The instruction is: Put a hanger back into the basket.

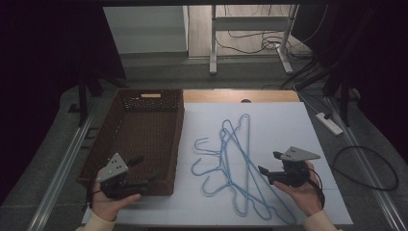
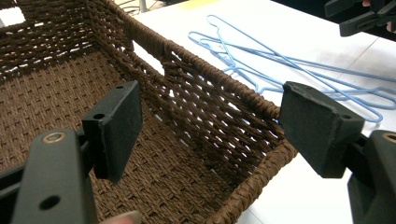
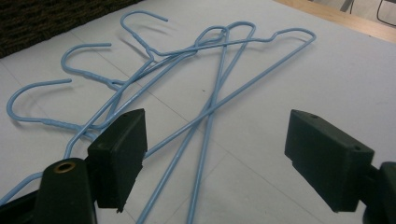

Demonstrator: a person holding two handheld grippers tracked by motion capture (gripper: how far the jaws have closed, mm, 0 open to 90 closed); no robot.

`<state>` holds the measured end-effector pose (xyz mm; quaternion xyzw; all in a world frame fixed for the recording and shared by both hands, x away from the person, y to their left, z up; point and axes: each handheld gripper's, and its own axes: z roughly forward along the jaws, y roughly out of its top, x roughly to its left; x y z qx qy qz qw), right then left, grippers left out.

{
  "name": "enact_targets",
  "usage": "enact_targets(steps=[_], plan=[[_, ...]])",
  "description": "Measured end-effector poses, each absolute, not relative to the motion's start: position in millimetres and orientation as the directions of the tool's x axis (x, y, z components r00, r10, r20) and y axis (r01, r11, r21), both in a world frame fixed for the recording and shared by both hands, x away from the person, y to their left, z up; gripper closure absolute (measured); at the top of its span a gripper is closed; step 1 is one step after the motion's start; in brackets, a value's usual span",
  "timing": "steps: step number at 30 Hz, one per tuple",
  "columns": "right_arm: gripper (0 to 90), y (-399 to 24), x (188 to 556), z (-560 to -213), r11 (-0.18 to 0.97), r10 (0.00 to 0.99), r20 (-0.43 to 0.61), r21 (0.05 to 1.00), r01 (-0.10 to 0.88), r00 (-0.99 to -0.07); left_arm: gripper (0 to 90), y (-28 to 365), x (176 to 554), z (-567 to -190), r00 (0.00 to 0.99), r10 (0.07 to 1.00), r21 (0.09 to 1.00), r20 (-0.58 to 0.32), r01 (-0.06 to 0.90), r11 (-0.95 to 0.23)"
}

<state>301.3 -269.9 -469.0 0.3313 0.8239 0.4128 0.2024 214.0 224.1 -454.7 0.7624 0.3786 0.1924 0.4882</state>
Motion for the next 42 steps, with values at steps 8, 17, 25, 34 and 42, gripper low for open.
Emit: enact_targets(steps=[8, 17, 25, 34, 42], plan=[[27.0, -248, 313, -461, 0.501, 0.664, -0.082, 0.787, 0.36, -0.743, 22.7, 223, 214, -453, 0.644, 0.761, 0.889, -0.078, 0.391, -0.24], [29.6, -194, 353, -468, 0.552, 0.593, -0.052, 0.752, 0.359, -0.804, 23.0, 222, 217, -454, 0.646, 0.759, 0.887, -0.081, 0.394, -0.24], [32.0, -150, 376, -478, 0.62, 0.53, -0.04, 0.699, 0.355, -0.847, 23.0, 222, 219, -455, 0.649, 0.756, 0.883, -0.083, 0.4, -0.246], [31.5, -122, 390, -480, 0.692, 0.493, -0.038, 0.622, 0.365, -0.869, 23.0, 221, 219, -456, 0.653, 0.753, 0.879, -0.085, 0.404, -0.252], [31.9, -119, 387, -459, 0.708, 0.481, -0.074, 0.621, 0.337, -0.874, 23.0, 219, 220, -455, 0.657, 0.749, 0.879, -0.083, 0.403, -0.256]])
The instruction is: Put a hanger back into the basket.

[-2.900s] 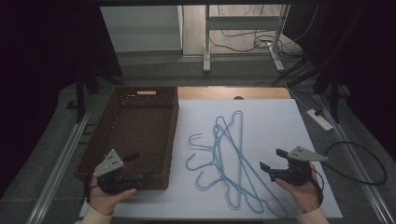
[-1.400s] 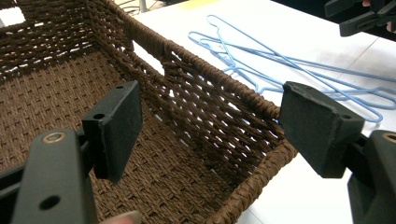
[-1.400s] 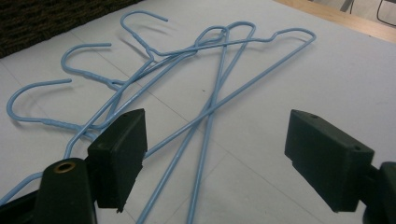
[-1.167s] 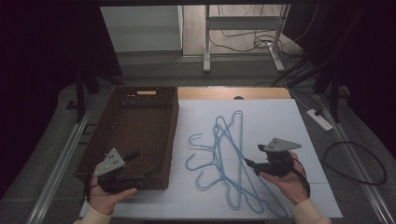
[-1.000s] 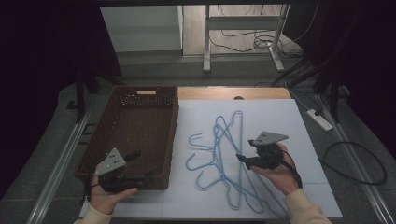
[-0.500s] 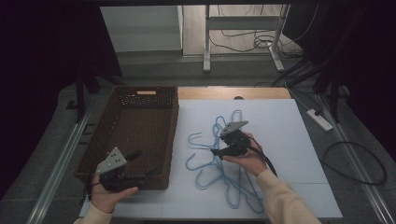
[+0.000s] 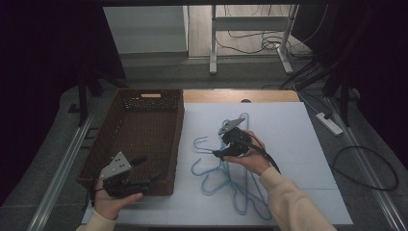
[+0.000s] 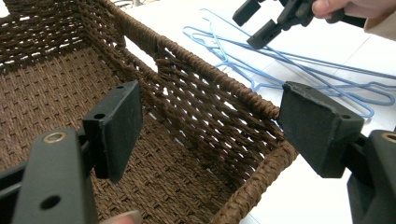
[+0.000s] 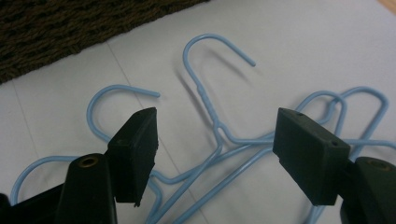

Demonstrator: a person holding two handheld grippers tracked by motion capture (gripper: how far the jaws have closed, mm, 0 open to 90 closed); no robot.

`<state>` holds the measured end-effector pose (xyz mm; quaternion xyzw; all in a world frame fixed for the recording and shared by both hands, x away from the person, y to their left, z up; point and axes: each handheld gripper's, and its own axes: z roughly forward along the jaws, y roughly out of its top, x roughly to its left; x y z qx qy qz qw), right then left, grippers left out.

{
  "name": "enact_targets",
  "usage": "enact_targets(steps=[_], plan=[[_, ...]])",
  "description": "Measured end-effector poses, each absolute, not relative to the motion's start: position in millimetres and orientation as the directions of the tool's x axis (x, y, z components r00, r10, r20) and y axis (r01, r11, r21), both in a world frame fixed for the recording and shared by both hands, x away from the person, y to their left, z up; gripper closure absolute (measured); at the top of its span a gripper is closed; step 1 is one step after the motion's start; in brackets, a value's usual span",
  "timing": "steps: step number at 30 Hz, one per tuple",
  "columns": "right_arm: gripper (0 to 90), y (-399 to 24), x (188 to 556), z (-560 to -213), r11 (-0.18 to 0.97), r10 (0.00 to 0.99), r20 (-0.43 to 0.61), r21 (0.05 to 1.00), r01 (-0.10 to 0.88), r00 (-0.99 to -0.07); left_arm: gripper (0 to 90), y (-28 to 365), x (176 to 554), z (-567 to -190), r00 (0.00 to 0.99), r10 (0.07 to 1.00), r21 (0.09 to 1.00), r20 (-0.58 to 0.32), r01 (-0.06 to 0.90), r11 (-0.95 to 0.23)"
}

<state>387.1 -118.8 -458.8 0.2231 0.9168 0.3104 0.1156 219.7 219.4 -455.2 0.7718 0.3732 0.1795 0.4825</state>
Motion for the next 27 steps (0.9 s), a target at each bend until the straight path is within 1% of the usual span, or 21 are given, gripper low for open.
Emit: enact_targets(steps=[6, 7, 11, 12, 13, 15, 16, 17, 18, 20, 21, 22, 23, 24, 25, 27], plan=[[33.2, -108, 398, -464, 0.742, 0.469, -0.1, 0.583, 0.33, -0.877, 23.0, 219, 221, -455, 0.661, 0.746, 0.879, -0.085, 0.402, -0.256], [35.9, -103, 402, -470, 0.757, 0.457, -0.105, 0.567, 0.324, -0.884, 23.0, 219, 221, -455, 0.66, 0.747, 0.879, -0.086, 0.404, -0.256], [38.9, -95, 408, -482, 0.776, 0.437, -0.092, 0.541, 0.323, -0.895, 23.0, 219, 222, -456, 0.661, 0.745, 0.878, -0.086, 0.404, -0.257], [41.9, -90, 410, -489, 0.796, 0.417, -0.091, 0.516, 0.316, -0.904, 23.0, 219, 222, -456, 0.661, 0.745, 0.878, -0.086, 0.403, -0.257], [41.9, -90, 410, -489, 0.796, 0.417, -0.091, 0.516, 0.316, -0.904, 23.0, 219, 222, -456, 0.661, 0.745, 0.879, -0.086, 0.402, -0.256], [44.6, -86, 413, -495, 0.814, 0.405, -0.104, 0.492, 0.307, -0.908, 23.0, 219, 222, -455, 0.662, 0.745, 0.88, -0.085, 0.401, -0.255], [49.4, -84, 415, -498, 0.818, 0.399, -0.097, 0.486, 0.307, -0.912, 23.0, 220, 222, -455, 0.662, 0.745, 0.88, -0.086, 0.401, -0.255], [49.4, -84, 415, -498, 0.818, 0.399, -0.097, 0.486, 0.307, -0.912, 23.0, 220, 222, -455, 0.662, 0.745, 0.88, -0.086, 0.401, -0.255], [51.6, -84, 416, -499, 0.82, 0.395, -0.092, 0.484, 0.306, -0.914, 23.0, 220, 222, -455, 0.662, 0.744, 0.879, -0.086, 0.402, -0.256], [57.2, -83, 418, -500, 0.828, 0.381, -0.091, 0.477, 0.295, -0.92, 23.0, 219, 222, -455, 0.662, 0.744, 0.879, -0.086, 0.402, -0.256], [62.3, -80, 418, -502, 0.842, 0.36, -0.096, 0.462, 0.279, -0.928, 23.0, 219, 222, -455, 0.662, 0.744, 0.88, -0.086, 0.401, -0.256], [62.3, -80, 418, -502, 0.842, 0.36, -0.096, 0.462, 0.279, -0.928, 23.0, 219, 222, -455, 0.662, 0.744, 0.88, -0.086, 0.401, -0.256], [65.5, -79, 418, -503, 0.847, 0.352, -0.104, 0.459, 0.269, -0.93, 23.0, 219, 221, -455, 0.663, 0.744, 0.88, -0.086, 0.4, -0.255], [75.2, -77, 416, -503, 0.855, 0.333, -0.12, 0.457, 0.246, -0.935, 23.0, 219, 221, -455, 0.662, 0.744, 0.881, -0.085, 0.4, -0.255], [79.9, -77, 415, -503, 0.86, 0.323, -0.135, 0.455, 0.23, -0.937, 23.0, 219, 221, -454, 0.662, 0.744, 0.881, -0.085, 0.399, -0.254], [80.9, -76, 413, -502, 0.867, 0.311, -0.151, 0.449, 0.215, -0.938, 23.0, 219, 221, -454, 0.662, 0.745, 0.882, -0.083, 0.397, -0.255]])
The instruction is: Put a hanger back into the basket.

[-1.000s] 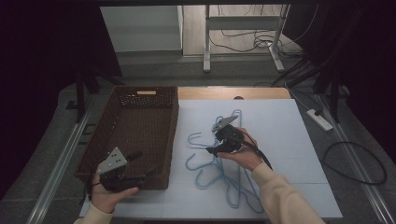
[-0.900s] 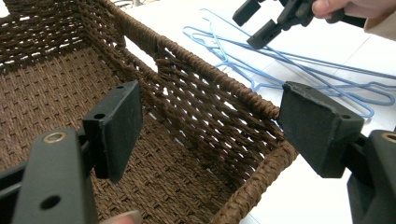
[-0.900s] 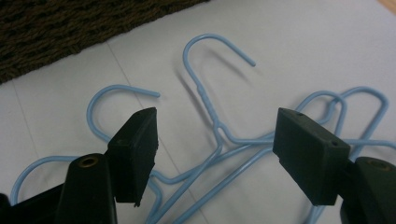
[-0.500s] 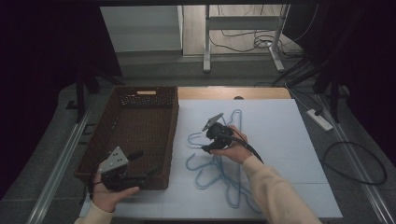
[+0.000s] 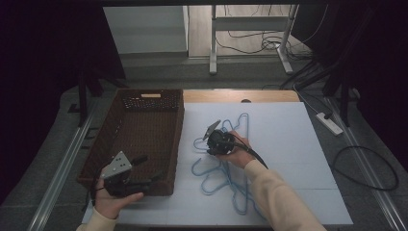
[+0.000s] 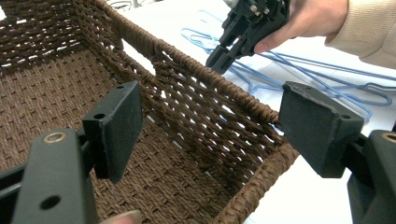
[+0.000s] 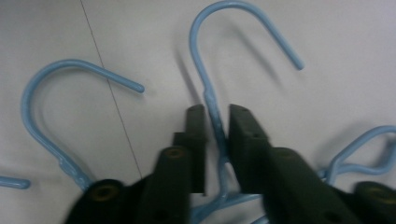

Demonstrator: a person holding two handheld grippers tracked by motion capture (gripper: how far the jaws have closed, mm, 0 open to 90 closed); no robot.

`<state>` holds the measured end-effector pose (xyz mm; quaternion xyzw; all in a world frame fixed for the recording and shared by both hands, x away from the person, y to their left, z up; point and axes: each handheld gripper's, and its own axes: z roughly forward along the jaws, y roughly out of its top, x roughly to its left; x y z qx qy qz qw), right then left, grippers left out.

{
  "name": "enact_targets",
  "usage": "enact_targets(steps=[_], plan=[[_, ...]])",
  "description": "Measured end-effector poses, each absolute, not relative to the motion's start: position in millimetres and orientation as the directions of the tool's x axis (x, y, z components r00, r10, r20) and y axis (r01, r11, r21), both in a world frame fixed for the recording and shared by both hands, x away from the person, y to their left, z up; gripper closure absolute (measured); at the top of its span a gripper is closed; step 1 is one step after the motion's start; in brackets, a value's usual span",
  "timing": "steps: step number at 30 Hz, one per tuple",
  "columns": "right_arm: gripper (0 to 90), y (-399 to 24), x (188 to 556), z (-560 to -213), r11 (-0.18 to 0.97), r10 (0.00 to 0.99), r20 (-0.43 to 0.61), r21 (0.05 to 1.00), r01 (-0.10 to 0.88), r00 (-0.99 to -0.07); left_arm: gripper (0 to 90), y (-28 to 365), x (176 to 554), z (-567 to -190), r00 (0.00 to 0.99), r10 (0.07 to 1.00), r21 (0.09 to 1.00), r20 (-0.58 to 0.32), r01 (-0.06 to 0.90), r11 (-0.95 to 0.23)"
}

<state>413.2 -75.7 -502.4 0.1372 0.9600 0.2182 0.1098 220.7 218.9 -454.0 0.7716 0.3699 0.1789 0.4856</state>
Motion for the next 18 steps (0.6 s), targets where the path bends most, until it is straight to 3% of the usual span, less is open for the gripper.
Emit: enact_targets(steps=[4, 9, 18], plan=[[86.0, -74, 406, -498, 0.884, 0.288, -0.218, 0.434, 0.172, -0.932, 23.0, 219, 220, -453, 0.662, 0.745, 0.882, -0.082, 0.396, -0.254], [86.5, -79, 401, -485, 0.867, 0.316, -0.223, 0.462, 0.185, -0.922, 23.1, 219, 220, -452, 0.661, 0.746, 0.884, -0.081, 0.393, -0.252], [86.8, -101, 392, -451, 0.783, 0.425, -0.21, 0.573, 0.242, -0.881, 23.5, 216, 213, -440, 0.672, 0.737, 0.895, -0.073, 0.371, -0.249]])
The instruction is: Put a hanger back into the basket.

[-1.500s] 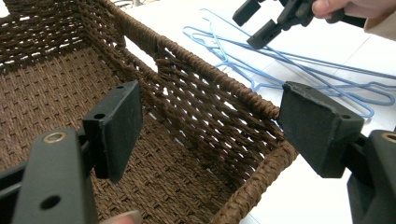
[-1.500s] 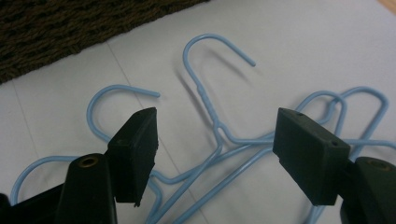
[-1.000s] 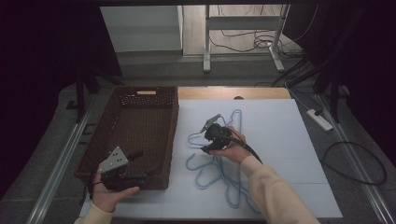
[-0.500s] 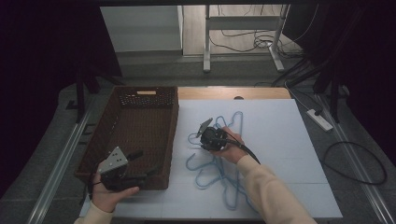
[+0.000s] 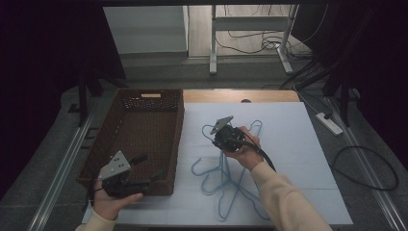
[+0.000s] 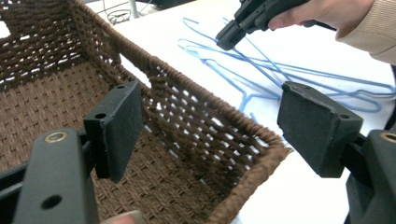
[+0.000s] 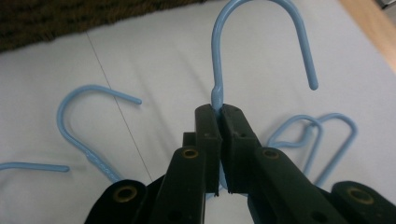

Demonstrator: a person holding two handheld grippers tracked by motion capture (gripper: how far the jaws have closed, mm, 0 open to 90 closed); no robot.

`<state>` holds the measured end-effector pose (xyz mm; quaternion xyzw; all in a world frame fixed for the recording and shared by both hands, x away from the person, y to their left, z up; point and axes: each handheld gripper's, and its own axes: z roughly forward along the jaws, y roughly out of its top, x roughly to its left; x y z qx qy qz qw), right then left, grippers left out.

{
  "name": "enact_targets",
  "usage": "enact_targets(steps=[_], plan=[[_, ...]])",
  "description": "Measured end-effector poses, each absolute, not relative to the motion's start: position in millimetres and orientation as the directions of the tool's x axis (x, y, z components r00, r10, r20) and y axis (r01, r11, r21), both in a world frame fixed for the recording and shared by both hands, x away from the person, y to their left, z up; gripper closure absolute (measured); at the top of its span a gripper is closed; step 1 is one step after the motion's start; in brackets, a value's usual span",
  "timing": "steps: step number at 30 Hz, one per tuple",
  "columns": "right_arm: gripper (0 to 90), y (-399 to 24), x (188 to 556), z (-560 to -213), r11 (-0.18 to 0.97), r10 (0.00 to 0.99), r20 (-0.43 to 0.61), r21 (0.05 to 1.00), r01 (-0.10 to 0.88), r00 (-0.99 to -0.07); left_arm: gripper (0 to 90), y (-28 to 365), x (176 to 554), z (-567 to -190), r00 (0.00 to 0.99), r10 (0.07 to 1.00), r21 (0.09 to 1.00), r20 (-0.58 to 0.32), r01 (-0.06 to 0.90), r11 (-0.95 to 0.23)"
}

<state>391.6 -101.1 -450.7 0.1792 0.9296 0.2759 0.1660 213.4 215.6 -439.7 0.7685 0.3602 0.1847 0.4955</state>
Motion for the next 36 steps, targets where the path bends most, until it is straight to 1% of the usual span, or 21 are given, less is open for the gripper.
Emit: enact_targets(steps=[2, 3, 4, 8, 9, 14, 22, 25, 27, 28, 29, 36], plan=[[86.8, -106, 389, -444, 0.758, 0.451, -0.198, 0.6, 0.256, -0.87, 23.6, 213, 212, -437, 0.674, 0.734, 0.895, -0.076, 0.37, -0.247], [86.8, -112, 386, -437, 0.73, 0.477, -0.189, 0.629, 0.267, -0.858, 23.6, 212, 211, -436, 0.675, 0.734, 0.896, -0.077, 0.37, -0.246], [86.8, -112, 386, -437, 0.73, 0.477, -0.189, 0.629, 0.267, -0.858, 23.6, 211, 211, -434, 0.677, 0.732, 0.896, -0.079, 0.371, -0.246], [86.8, -126, 375, -421, 0.661, 0.527, -0.165, 0.696, 0.28, -0.834, 24.2, 203, 209, -429, 0.689, 0.72, 0.896, -0.082, 0.368, -0.25], [86.8, -126, 375, -421, 0.661, 0.527, -0.165, 0.696, 0.28, -0.834, 24.2, 200, 208, -427, 0.692, 0.717, 0.894, -0.086, 0.372, -0.252], [86.8, -141, 364, -408, 0.58, 0.581, -0.12, 0.755, 0.306, -0.805, 25.7, 182, 208, -421, 0.707, 0.702, 0.879, -0.093, 0.389, -0.276], [86.8, -151, 347, -400, 0.525, 0.615, -0.082, 0.784, 0.33, -0.784, 26.5, 142, 218, -418, 0.742, 0.658, 0.843, -0.129, 0.432, -0.321], [86.8, -153, 341, -399, 0.508, 0.63, -0.076, 0.793, 0.336, -0.773, 27.0, 134, 220, -417, 0.746, 0.651, 0.835, -0.14, 0.442, -0.327], [86.8, -154, 336, -397, 0.5, 0.642, -0.083, 0.799, 0.334, -0.762, 27.1, 117, 227, -417, 0.757, 0.635, 0.821, -0.155, 0.456, -0.344], [86.8, -154, 336, -397, 0.5, 0.642, -0.083, 0.799, 0.334, -0.762, 27.4, 117, 227, -417, 0.757, 0.635, 0.821, -0.155, 0.456, -0.344], [86.9, -154, 332, -396, 0.5, 0.652, -0.102, 0.803, 0.325, -0.751, 27.5, 110, 230, -418, 0.758, 0.632, 0.813, -0.163, 0.466, -0.349], [86.9, -153, 325, -396, 0.488, 0.678, -0.12, 0.812, 0.321, -0.726, 28.6, 69, 249, -424, 0.78, 0.591, 0.779, -0.207, 0.497, -0.383]])
